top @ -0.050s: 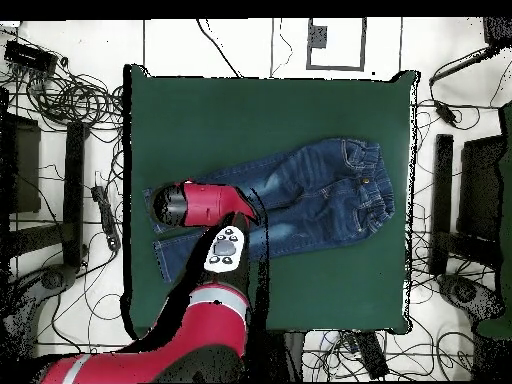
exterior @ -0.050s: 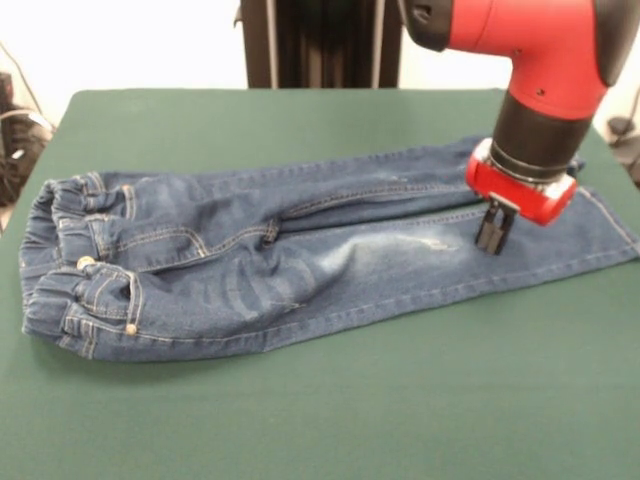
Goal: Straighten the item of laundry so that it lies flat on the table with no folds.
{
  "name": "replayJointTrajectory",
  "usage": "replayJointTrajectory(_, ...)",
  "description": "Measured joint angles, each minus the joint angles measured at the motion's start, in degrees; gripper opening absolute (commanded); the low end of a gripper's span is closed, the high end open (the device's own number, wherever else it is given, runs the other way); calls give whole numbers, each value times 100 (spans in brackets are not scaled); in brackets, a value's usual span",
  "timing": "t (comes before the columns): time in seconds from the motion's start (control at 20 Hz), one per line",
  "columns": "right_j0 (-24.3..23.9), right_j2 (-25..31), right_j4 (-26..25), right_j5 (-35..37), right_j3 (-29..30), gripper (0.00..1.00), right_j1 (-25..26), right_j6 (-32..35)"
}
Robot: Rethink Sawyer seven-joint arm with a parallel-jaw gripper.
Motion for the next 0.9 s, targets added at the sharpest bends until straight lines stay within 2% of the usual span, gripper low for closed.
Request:
replayJointTrajectory(0.5,243,-316,338,25,-101,0,141,4)
replayJointTrajectory(0.9,864,-820,987,25,-210,0,393,297)
